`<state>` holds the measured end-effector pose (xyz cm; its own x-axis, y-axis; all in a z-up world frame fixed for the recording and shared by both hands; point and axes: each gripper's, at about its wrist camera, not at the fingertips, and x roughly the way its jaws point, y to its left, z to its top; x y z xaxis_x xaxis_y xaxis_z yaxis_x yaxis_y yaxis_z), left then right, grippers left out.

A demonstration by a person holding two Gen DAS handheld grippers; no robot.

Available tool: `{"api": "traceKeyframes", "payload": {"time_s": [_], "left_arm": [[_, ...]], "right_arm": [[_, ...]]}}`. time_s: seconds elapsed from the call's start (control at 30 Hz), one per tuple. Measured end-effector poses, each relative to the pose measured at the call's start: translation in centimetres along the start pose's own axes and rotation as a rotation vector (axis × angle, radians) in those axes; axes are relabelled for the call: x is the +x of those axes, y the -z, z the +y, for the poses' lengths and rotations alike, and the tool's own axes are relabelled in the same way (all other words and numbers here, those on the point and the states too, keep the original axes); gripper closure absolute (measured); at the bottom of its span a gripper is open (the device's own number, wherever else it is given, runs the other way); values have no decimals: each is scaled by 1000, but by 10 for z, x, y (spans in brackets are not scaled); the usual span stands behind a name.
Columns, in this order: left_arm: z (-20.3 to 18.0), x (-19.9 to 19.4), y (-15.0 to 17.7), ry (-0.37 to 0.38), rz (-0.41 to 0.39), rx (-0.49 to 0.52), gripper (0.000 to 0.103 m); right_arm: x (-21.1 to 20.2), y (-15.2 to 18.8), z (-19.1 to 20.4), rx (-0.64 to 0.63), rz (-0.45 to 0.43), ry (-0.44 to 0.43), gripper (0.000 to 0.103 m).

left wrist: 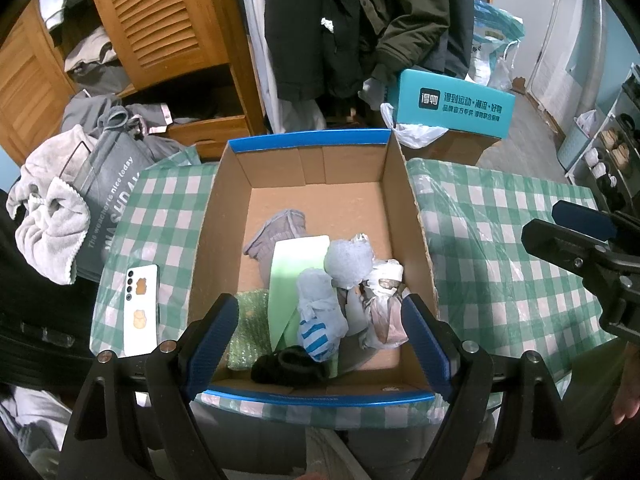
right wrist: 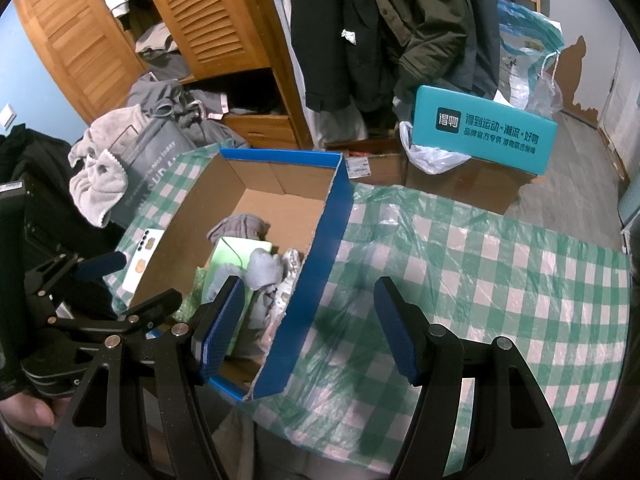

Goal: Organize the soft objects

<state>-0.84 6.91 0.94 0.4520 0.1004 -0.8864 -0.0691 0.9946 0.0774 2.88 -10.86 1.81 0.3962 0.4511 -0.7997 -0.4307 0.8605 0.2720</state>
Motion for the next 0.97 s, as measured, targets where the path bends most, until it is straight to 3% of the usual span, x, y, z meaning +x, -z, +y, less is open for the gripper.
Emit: {"api": "traceKeyframes", "payload": {"time_s": [0.97], "left_arm": [[0, 2, 0, 4, 3, -3, 18]], "right_arm": [[0, -1, 1, 2, 4, 1, 36]]}}
